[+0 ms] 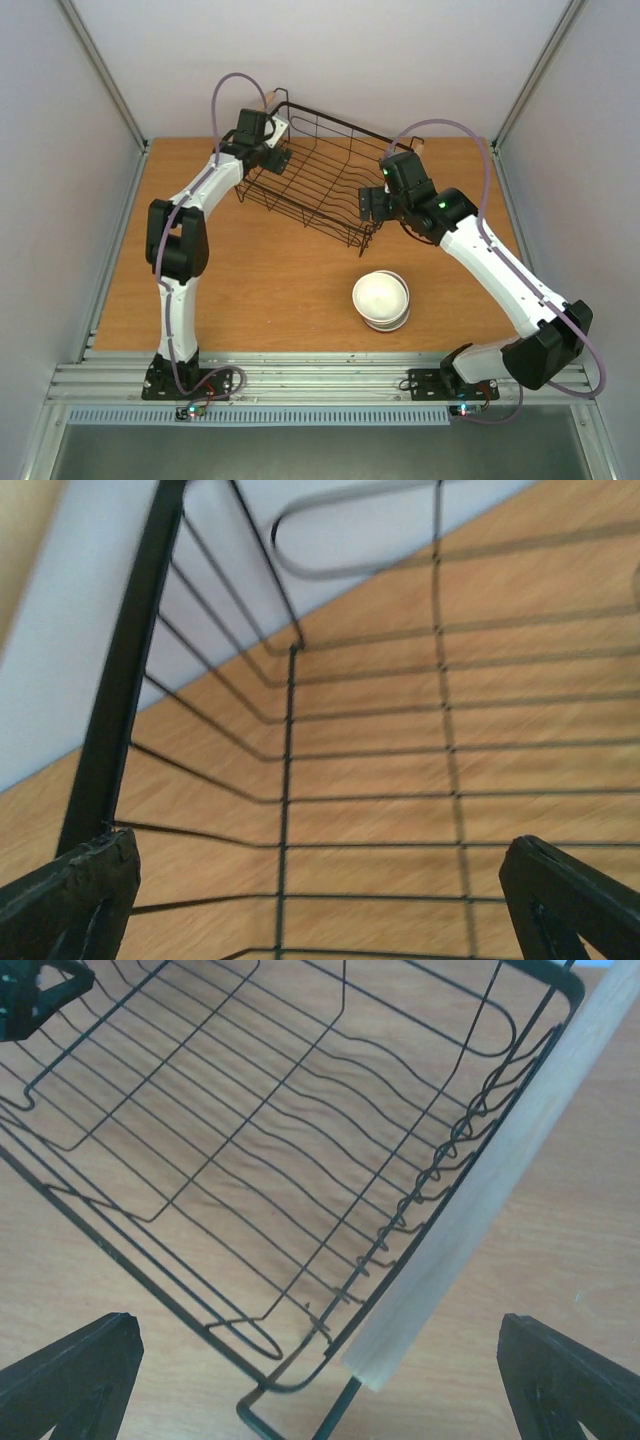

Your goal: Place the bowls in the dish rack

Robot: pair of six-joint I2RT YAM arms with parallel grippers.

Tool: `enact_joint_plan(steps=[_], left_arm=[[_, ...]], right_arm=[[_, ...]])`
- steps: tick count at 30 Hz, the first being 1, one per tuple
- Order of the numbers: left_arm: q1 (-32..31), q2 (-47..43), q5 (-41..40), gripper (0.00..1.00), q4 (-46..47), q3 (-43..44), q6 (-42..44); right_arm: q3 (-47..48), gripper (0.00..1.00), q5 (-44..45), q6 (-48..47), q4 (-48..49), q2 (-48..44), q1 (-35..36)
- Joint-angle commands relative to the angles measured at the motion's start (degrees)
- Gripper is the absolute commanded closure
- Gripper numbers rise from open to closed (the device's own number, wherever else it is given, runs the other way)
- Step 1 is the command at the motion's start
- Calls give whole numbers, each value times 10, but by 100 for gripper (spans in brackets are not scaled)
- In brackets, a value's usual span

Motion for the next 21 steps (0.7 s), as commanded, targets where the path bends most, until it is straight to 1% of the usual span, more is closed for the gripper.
enact_joint_plan(steps=[1, 3, 8, 15, 21], left_arm=[[-1, 42, -103, 2, -68, 59, 72], [-2, 49, -122, 4, -77, 64, 86], [-3, 31, -135, 11, -116, 50, 104], [-9, -18, -152, 12, -174, -21, 148], [-13, -67, -139, 13, -205, -80, 153]], right_arm=[[-32, 2, -1, 26, 15, -36, 16], [-44, 1, -6, 32, 22, -45, 18], [-60, 2, -12, 44, 24, -48, 22], [-81, 2, -21, 55, 27, -50, 25], [-93, 2, -34, 62, 38, -53, 28]])
